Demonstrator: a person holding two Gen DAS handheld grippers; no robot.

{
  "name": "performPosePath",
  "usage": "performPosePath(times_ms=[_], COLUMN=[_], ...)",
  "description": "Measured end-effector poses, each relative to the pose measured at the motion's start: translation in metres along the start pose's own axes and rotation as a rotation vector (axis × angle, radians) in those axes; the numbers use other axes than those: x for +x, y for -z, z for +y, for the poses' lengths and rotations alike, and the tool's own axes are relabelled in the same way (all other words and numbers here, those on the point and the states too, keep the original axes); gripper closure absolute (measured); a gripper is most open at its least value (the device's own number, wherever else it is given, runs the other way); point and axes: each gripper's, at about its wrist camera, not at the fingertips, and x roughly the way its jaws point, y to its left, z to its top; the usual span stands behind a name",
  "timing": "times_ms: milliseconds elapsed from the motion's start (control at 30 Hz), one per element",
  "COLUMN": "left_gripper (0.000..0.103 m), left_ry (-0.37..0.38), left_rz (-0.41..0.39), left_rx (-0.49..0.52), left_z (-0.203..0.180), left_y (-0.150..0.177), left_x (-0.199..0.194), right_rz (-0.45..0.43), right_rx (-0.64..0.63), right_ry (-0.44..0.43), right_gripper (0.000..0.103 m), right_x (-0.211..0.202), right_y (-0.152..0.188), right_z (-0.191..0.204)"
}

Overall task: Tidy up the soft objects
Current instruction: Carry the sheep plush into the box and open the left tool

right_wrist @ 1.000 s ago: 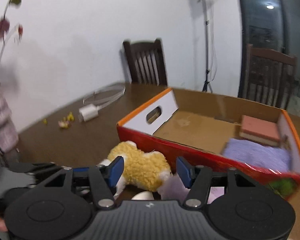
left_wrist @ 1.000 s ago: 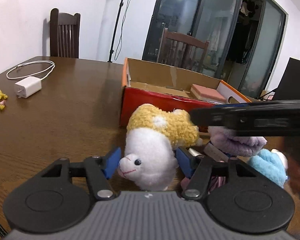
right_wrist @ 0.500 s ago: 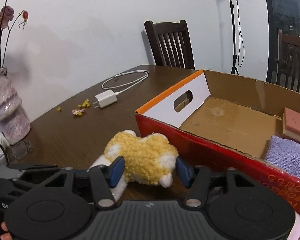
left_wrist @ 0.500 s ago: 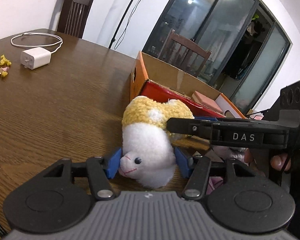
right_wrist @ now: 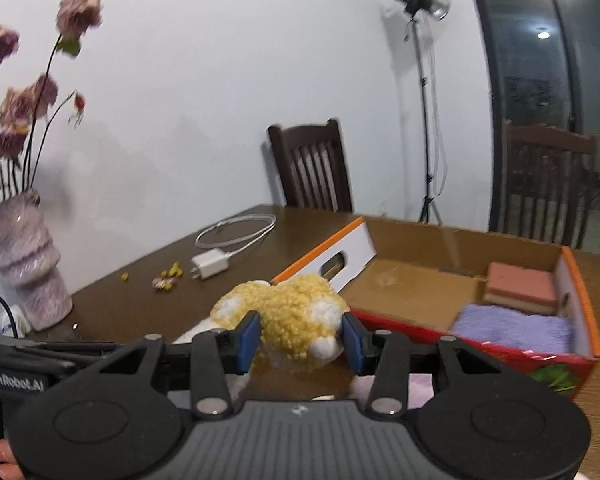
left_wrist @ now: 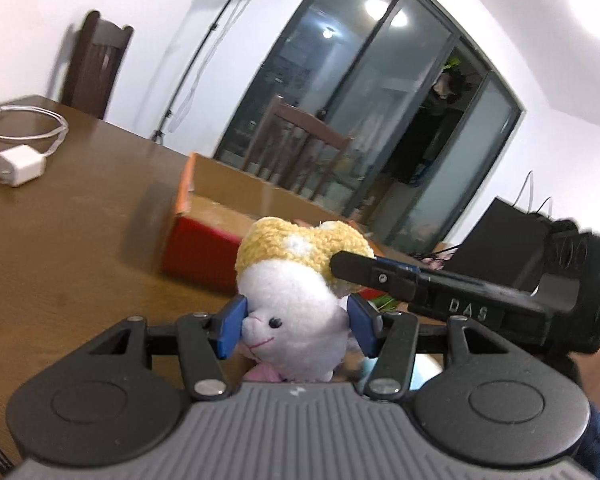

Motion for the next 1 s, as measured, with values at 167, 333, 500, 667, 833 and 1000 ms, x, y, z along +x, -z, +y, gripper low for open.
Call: performPosePath(times_ms=[167, 333, 500, 667, 833, 1000], left_gripper=[0.047, 0.048, 0.048, 0.045, 0.044, 0.044], left_ry=[0.015, -0.073, -0.211, -0.27, -0.263, -0.286], left_rz=[0.012, 0.117, 0.194, 0.252, 0.236, 0.183], left_rx=[0.03, 0.058, 0.132, 0.229, 0.264, 0.291], left_z=[0.001, 0.022, 0.04, 0.05, 0.052, 0.04], left_y=[-0.06, -0.124, -0.146, -0.144, -0.136, -0.142], left_x=[0.046, 0.132, 0.211, 0.25, 0.247, 0.221], right_rz=[-0.016, 0.076, 0.189, 0.271, 0.28, 0.257], right_rx=[0.048, 0.182, 0.25, 0.28, 0.222, 0.141], right_ry=[0.011, -0.01, 0.024, 0.058, 0.102, 0.155], right_gripper=[0.061, 0.062, 0.063, 0.068, 0.061, 0.057], right_x=[0.012, 0.091, 0.187, 0.248, 0.255, 0.24], right_y=[-0.039, -0.084, -0.102, -0.099, -0.094, -0.1], right_z=[-0.04, -0.108, -0.154, -0.173, -0.165, -0.152])
